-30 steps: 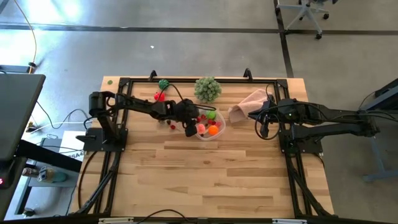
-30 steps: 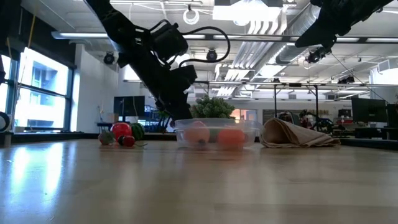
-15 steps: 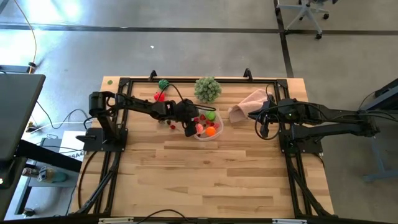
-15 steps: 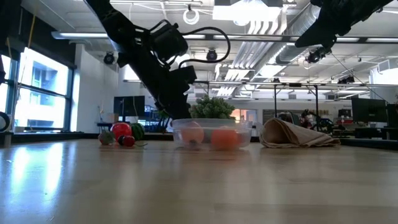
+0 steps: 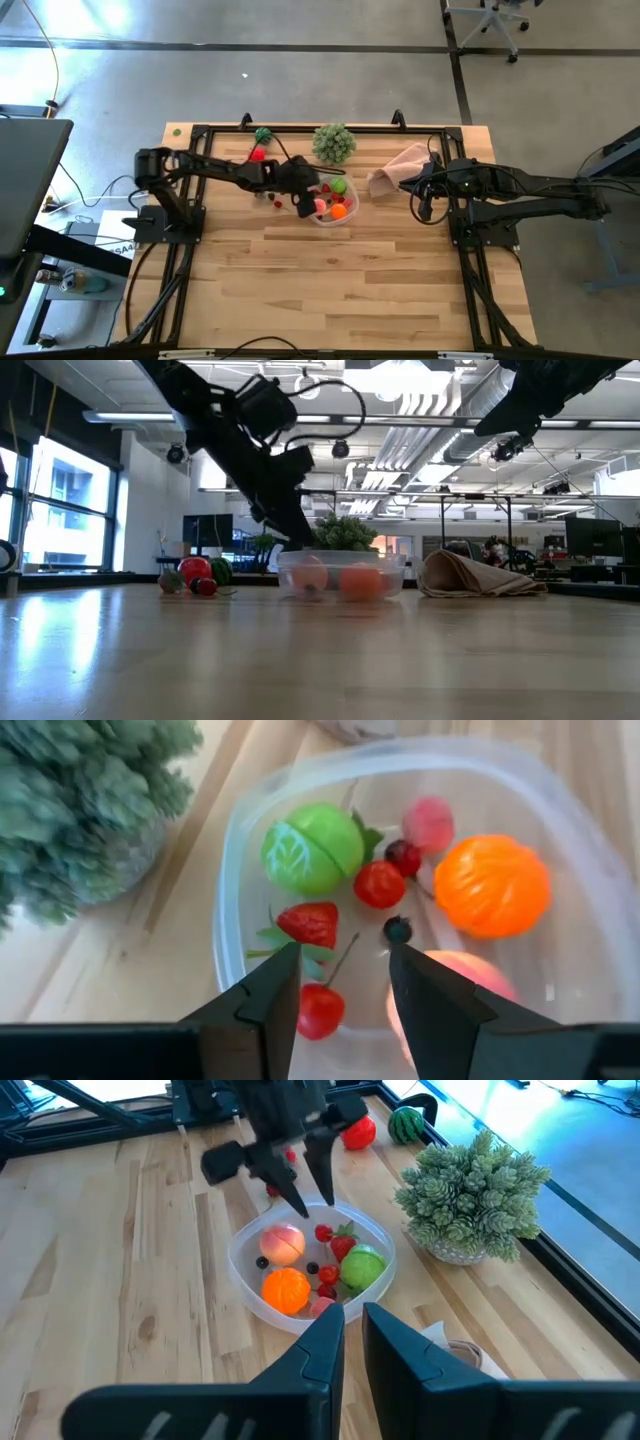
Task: Pick and placing Produce into tupperware
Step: Put the cherry into the container
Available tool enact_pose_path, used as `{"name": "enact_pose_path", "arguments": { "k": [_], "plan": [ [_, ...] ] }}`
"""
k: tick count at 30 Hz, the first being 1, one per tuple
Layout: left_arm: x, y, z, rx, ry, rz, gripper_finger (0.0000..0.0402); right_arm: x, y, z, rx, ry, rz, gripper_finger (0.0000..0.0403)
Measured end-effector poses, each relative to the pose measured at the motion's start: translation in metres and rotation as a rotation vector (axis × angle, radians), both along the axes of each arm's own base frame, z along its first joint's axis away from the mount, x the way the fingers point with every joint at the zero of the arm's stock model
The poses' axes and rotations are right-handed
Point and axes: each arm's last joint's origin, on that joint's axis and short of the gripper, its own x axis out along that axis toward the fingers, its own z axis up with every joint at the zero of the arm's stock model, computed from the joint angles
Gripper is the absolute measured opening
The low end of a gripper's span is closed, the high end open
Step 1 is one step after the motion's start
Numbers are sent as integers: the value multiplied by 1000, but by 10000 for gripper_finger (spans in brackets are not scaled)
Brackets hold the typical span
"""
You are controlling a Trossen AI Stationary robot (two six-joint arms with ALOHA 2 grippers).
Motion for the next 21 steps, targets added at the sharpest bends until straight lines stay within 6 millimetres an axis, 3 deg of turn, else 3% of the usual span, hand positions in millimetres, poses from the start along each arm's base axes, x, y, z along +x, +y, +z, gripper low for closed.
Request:
{"name": "enact_pose_path", "arguments": {
  "k": [5,11,15,21],
  "plan": [
    [-12,-12,23,7,16,26,142,0,0,0,0,0,0,30],
    [-47,-22,50,-117,103,153,142,0,0,0,0,0,0,30],
    [-61,-31,45,-168,202,173,142,0,0,0,-1,0,-2,30],
    [-75,-39,20,-157,345,-41,142,0,0,0,-2,0,-3,30]
  ]
}}
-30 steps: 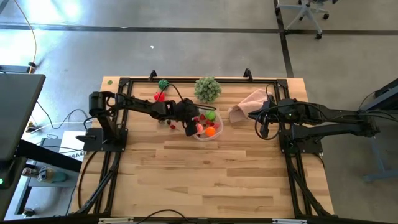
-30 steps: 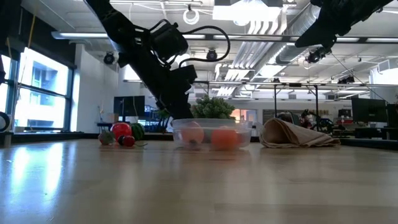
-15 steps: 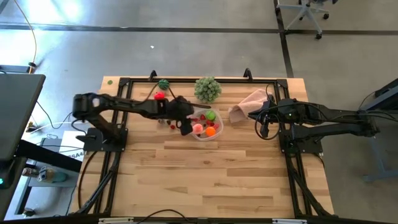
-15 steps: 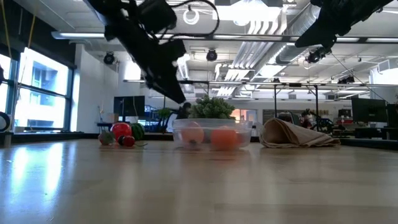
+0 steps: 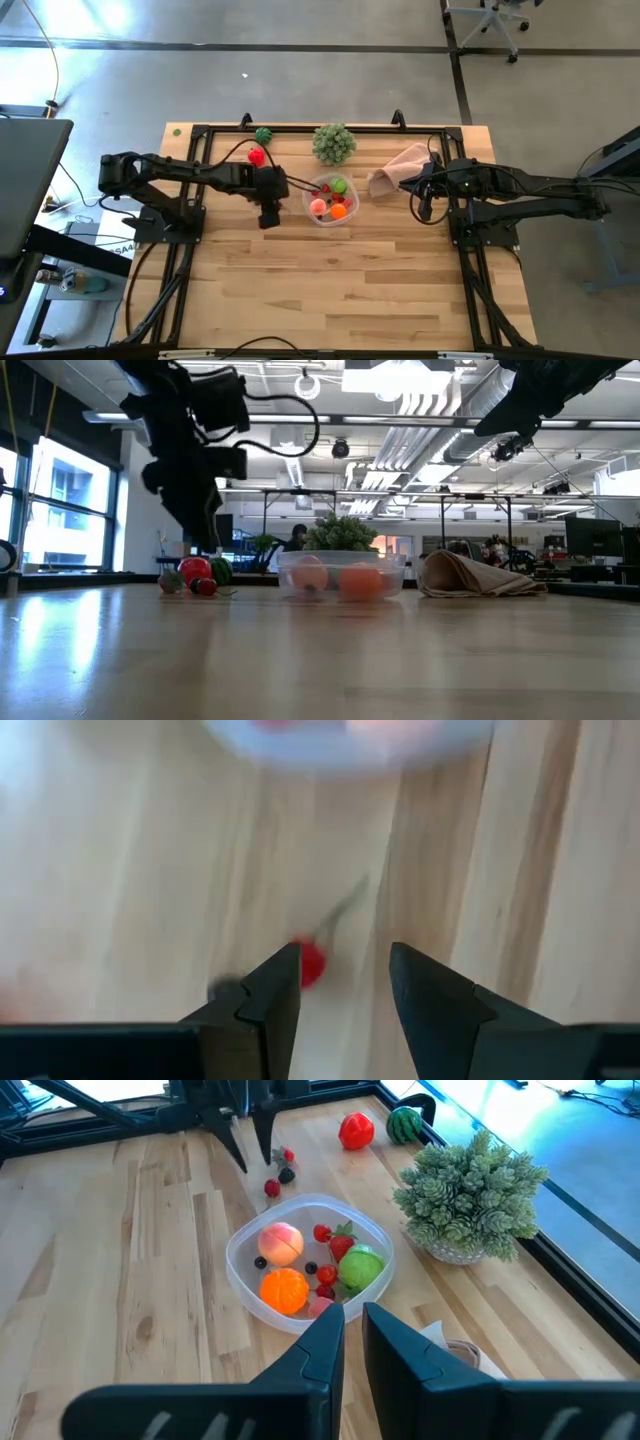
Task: Pick and placing Produce into tupperware
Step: Put the cherry into the container
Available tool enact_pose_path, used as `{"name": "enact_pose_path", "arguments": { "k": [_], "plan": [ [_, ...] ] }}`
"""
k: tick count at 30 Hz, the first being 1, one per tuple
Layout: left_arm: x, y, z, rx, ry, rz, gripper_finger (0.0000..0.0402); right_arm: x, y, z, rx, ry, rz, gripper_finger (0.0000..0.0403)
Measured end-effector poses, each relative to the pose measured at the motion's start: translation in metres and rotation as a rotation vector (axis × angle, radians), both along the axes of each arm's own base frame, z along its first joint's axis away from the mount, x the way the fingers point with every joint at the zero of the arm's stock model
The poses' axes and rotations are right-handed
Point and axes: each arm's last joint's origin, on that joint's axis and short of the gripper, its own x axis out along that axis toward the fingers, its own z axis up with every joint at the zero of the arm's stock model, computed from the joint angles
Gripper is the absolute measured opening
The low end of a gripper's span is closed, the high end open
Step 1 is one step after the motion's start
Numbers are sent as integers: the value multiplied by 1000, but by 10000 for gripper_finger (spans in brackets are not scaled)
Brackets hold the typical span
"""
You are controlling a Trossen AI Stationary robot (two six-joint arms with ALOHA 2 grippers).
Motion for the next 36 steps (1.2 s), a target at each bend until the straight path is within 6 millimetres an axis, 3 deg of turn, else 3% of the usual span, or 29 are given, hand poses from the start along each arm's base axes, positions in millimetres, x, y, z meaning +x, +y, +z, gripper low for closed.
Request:
{"name": "enact_pose_path", "arguments": {
  "k": [5,13,23,36],
  "plan": [
    [-8,-1,-12,9,56,-151,142,0,0,0,0,1,1,30],
    [-8,3,-11,113,73,-353,142,0,0,0,1,1,2,30],
    [-10,23,-18,134,81,-402,142,0,0,0,2,0,3,30],
    [-6,27,-36,61,112,-444,143,0,0,0,1,1,3,30]
  ]
}}
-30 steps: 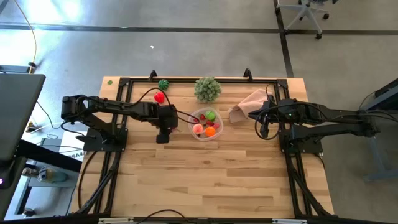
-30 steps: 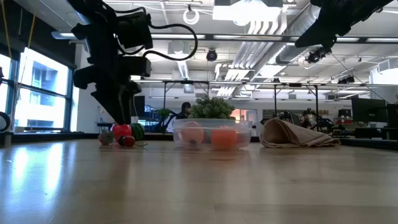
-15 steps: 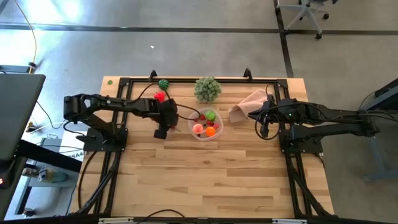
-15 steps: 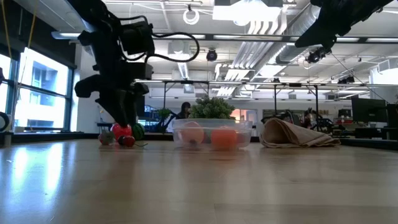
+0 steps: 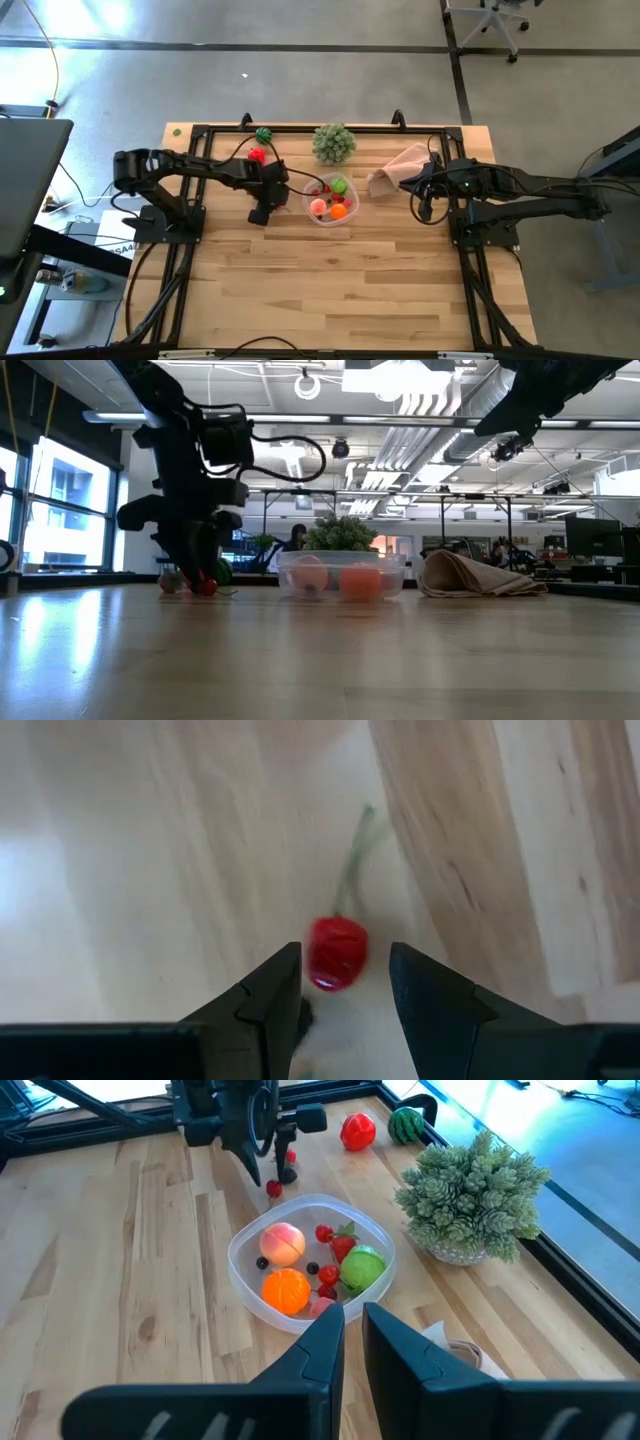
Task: Pick and placing Produce into tupperware
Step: Put the cherry into the container
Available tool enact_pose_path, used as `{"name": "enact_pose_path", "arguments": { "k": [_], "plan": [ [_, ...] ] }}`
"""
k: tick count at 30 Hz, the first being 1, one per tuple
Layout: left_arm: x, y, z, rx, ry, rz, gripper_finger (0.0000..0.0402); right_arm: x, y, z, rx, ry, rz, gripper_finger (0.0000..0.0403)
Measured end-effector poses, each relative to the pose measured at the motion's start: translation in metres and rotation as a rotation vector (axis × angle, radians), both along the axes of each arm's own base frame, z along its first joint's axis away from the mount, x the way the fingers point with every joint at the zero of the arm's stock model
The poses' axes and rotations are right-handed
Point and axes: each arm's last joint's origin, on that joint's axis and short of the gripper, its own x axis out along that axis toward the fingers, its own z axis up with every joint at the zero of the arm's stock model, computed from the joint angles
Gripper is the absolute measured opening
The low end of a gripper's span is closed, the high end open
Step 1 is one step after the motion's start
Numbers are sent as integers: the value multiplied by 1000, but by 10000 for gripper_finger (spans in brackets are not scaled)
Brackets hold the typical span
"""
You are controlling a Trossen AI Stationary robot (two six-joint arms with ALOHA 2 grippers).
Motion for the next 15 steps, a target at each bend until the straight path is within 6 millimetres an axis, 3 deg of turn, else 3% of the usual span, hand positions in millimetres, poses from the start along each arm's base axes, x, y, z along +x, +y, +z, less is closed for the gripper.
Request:
{"name": "enact_pose_path", "arguments": {
  "k": [15],
  "plan": [
    [5,2,-12,-10,10,-20,143,0,0,0,-1,0,-1,30]
  ]
}}
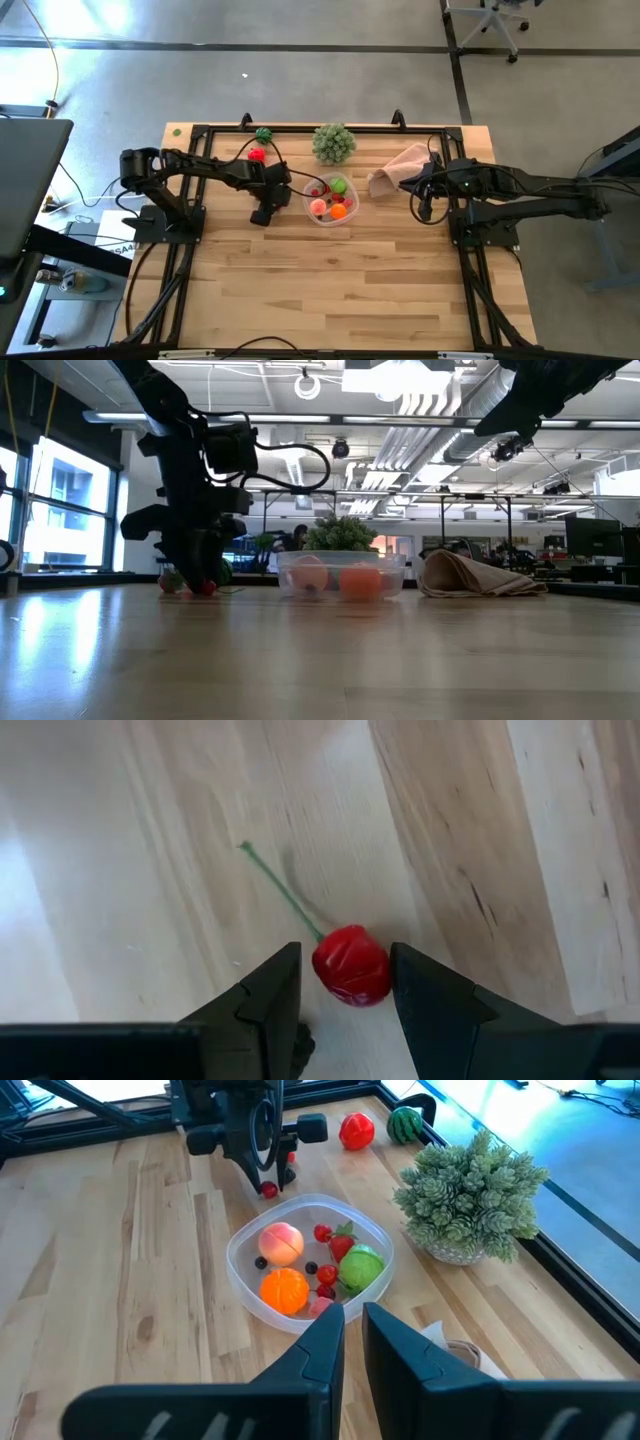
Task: Pick and placing Produce into tupperware
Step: Put the cherry into the container
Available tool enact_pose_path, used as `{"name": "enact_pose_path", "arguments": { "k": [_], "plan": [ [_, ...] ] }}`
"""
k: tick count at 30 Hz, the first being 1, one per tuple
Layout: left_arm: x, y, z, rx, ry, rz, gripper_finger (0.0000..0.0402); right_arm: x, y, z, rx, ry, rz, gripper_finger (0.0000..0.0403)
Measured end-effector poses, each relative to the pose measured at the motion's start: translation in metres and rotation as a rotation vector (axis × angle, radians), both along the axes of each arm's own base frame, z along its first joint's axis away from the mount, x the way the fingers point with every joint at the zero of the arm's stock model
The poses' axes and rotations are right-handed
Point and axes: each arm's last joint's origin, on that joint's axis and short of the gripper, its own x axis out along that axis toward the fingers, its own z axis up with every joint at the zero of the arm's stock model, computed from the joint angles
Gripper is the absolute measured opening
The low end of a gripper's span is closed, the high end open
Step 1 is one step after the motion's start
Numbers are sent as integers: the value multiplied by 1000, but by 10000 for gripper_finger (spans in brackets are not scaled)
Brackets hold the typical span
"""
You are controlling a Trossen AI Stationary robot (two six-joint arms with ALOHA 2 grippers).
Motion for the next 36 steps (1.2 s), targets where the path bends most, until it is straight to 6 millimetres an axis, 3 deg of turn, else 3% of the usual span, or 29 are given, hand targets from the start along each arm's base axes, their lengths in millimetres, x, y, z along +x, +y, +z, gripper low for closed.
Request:
{"name": "enact_pose_path", "arguments": {
  "k": [30,36],
  "plan": [
    [2,1,-10,-50,29,84,142,0,0,0,2,0,2,30],
    [2,1,-10,-50,26,102,114,0,0,0,2,0,2,30]
  ]
}}
